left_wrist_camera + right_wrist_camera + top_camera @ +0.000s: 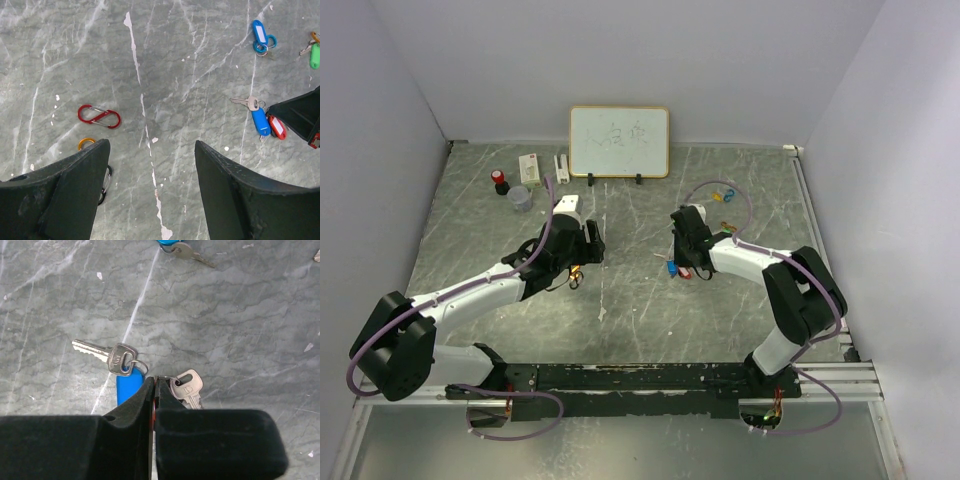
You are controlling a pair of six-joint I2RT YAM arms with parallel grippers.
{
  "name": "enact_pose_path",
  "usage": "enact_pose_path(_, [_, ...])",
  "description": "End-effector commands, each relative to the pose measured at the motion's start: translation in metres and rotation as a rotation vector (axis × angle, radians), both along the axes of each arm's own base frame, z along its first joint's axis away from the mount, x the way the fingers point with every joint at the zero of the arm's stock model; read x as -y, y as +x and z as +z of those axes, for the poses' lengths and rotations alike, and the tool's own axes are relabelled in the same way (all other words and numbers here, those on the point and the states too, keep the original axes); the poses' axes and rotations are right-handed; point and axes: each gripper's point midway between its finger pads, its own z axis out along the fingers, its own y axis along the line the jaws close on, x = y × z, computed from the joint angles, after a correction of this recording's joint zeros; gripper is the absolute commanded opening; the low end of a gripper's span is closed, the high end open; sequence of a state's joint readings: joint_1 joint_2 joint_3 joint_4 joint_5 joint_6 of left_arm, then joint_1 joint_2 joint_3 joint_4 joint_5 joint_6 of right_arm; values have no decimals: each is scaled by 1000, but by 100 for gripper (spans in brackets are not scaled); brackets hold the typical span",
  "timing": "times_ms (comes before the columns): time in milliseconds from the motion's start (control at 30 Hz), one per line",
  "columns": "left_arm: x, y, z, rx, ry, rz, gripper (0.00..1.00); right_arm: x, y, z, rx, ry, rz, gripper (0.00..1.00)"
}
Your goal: Put the keys on the keyring
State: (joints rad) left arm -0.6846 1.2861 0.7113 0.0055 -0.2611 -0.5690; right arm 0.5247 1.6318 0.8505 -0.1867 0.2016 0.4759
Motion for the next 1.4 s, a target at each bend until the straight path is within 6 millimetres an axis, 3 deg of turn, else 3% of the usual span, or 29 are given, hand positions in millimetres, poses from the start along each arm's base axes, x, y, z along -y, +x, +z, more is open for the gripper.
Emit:
enact_pose_path(0, [-4,-1,6,16,0,13,79,6,6,18,47,-28,-28,0])
enact_pose_path(200, [-3,0,3,18,0,10,79,-3,8,68,164,14,10,0])
enact_pose_path(400, [-2,7,-1,10,30,20,79,-11,12,94,229,32,51,0])
enact_pose_path(700, [-6,19,-18,-27,49,36,79,-23,12,110,296,72,110,0])
enact_pose_path(1000, [-18,33,-52,-121,121,70,82,-33,9,112,312,95,148,0])
enact_pose_path(1167, [-24,29,-69,-196,179,84,82,-35,6,114,320,109,151,0])
enact_pose_path(1367, [-32,12,-63,-208,162,81,82,-36,2,113,322,125,149,0])
